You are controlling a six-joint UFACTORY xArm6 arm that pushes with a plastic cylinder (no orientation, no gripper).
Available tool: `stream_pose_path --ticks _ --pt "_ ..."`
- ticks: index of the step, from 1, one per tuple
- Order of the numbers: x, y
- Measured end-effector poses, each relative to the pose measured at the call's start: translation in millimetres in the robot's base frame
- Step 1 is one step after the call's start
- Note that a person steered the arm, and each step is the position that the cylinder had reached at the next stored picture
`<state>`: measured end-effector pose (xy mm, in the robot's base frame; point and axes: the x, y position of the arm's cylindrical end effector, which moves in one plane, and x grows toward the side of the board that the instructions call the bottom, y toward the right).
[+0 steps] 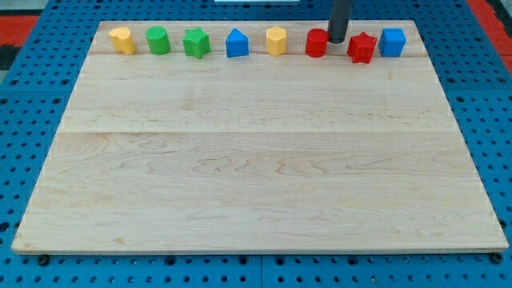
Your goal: Slightly push the red star to the bottom left side of the blue cube
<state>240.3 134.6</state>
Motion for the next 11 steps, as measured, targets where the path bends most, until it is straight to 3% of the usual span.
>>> stream_pose_path --ticks 7,11 --pt "4.9 60.9" --pt "-4.1 -23.5"
